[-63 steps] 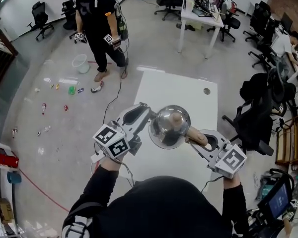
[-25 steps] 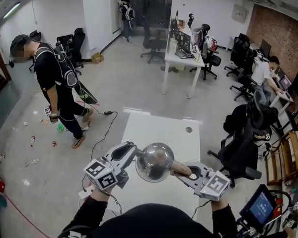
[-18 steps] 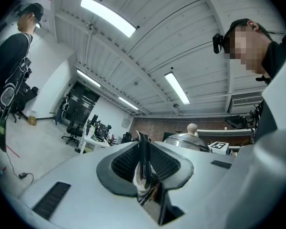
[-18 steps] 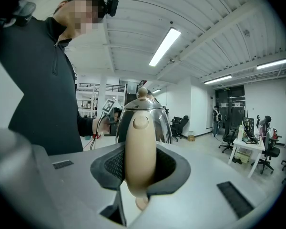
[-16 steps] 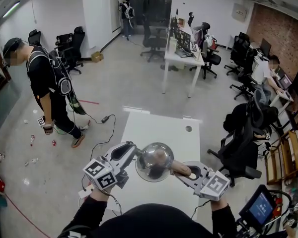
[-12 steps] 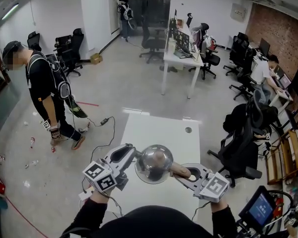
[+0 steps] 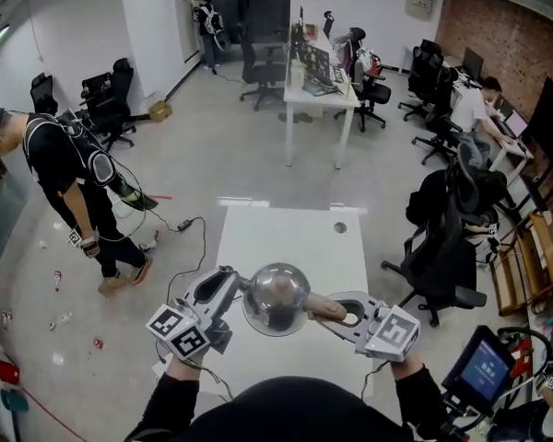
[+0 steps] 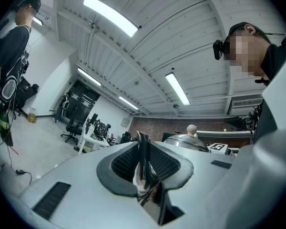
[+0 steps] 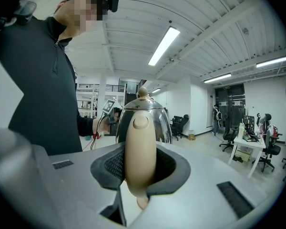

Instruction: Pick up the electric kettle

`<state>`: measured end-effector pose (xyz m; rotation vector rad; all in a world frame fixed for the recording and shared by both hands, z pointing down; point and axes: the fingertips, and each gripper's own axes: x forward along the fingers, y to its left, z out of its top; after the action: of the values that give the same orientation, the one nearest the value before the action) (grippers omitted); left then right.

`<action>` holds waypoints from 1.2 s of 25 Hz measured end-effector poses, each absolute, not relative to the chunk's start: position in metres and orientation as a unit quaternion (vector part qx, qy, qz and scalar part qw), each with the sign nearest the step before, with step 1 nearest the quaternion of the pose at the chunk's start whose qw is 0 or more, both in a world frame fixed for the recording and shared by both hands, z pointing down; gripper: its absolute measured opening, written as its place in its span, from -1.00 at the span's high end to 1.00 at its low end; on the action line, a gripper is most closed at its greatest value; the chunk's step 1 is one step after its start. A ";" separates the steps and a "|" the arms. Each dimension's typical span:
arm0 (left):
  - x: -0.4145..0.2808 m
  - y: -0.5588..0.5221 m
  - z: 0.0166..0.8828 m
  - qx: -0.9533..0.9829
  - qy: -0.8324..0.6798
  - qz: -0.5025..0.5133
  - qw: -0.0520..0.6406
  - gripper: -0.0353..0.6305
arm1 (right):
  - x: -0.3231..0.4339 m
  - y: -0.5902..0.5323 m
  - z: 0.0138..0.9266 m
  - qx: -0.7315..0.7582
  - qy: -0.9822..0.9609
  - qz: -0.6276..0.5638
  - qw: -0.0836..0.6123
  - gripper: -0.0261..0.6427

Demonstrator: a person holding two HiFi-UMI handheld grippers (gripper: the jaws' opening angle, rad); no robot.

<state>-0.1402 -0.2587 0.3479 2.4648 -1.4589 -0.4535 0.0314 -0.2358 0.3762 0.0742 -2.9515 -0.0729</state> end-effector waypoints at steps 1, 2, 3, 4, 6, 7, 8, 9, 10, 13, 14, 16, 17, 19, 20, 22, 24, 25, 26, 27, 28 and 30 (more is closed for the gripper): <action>-0.140 -0.260 0.348 0.844 -0.499 -0.156 0.122 0.64 | 0.032 -0.236 0.376 0.026 -0.995 -0.024 0.094 0.63; -0.139 -0.260 0.348 0.844 -0.498 -0.156 0.123 0.64 | 0.033 -0.237 0.376 0.027 -0.995 -0.023 0.094 0.63; -0.139 -0.261 0.348 0.845 -0.496 -0.155 0.123 0.64 | 0.032 -0.237 0.375 0.027 -0.995 -0.022 0.093 0.63; -0.140 -0.261 0.347 0.846 -0.495 -0.154 0.124 0.64 | 0.032 -0.237 0.375 0.028 -0.995 -0.020 0.092 0.63; -0.141 -0.262 0.346 0.848 -0.493 -0.152 0.123 0.64 | 0.031 -0.236 0.374 0.030 -0.995 -0.018 0.088 0.63; -0.141 -0.262 0.345 0.849 -0.492 -0.152 0.123 0.64 | 0.031 -0.236 0.374 0.030 -0.996 -0.018 0.087 0.63; -0.141 -0.261 0.345 0.849 -0.490 -0.153 0.122 0.64 | 0.031 -0.235 0.373 0.031 -0.996 -0.019 0.086 0.63; -0.141 -0.261 0.344 0.850 -0.489 -0.153 0.121 0.64 | 0.030 -0.235 0.373 0.031 -0.996 -0.021 0.087 0.63; -0.141 -0.260 0.344 0.850 -0.489 -0.154 0.121 0.64 | 0.030 -0.235 0.372 0.031 -0.995 -0.023 0.087 0.63; -0.141 -0.261 0.345 0.850 -0.489 -0.155 0.123 0.64 | 0.030 -0.236 0.373 0.030 -0.995 -0.025 0.088 0.63; -0.142 -0.262 0.346 0.849 -0.489 -0.155 0.124 0.64 | 0.029 -0.237 0.373 0.030 -0.995 -0.023 0.088 0.63; -0.144 -0.264 0.347 0.848 -0.489 -0.157 0.127 0.64 | 0.027 -0.239 0.374 0.030 -0.995 -0.021 0.087 0.63; -0.146 -0.264 0.347 0.848 -0.489 -0.158 0.130 0.64 | 0.026 -0.239 0.374 0.030 -0.995 -0.019 0.088 0.63; -0.149 -0.265 0.348 0.847 -0.488 -0.160 0.134 0.64 | 0.023 -0.240 0.375 0.031 -0.995 -0.013 0.089 0.63; -0.149 -0.266 0.348 0.847 -0.488 -0.160 0.135 0.64 | 0.022 -0.241 0.375 0.032 -0.995 -0.011 0.090 0.63; -0.149 -0.268 0.351 0.847 -0.488 -0.159 0.136 0.64 | 0.022 -0.243 0.379 0.031 -0.995 -0.009 0.091 0.63; -0.149 -0.269 0.356 0.848 -0.488 -0.157 0.137 0.64 | 0.022 -0.244 0.385 0.030 -0.995 -0.007 0.092 0.63; -0.150 -0.269 0.359 0.848 -0.488 -0.155 0.139 0.64 | 0.022 -0.245 0.388 0.031 -0.995 -0.005 0.093 0.63; -0.150 -0.270 0.363 0.847 -0.488 -0.153 0.141 0.64 | 0.022 -0.245 0.391 0.031 -0.995 -0.002 0.094 0.63; -0.151 -0.271 0.366 0.847 -0.489 -0.151 0.142 0.64 | 0.021 -0.246 0.394 0.032 -0.995 -0.001 0.094 0.63; -0.151 -0.272 0.368 0.847 -0.489 -0.149 0.144 0.64 | 0.021 -0.247 0.396 0.032 -0.995 -0.001 0.093 0.63; -0.151 -0.277 0.372 0.847 -0.490 -0.145 0.145 0.64 | 0.020 -0.252 0.399 0.033 -0.995 -0.005 0.093 0.63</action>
<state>-0.1515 -0.2767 0.3722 2.4405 -1.4128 -0.4178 0.0198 -0.2518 0.3987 0.0979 -2.9530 -0.0154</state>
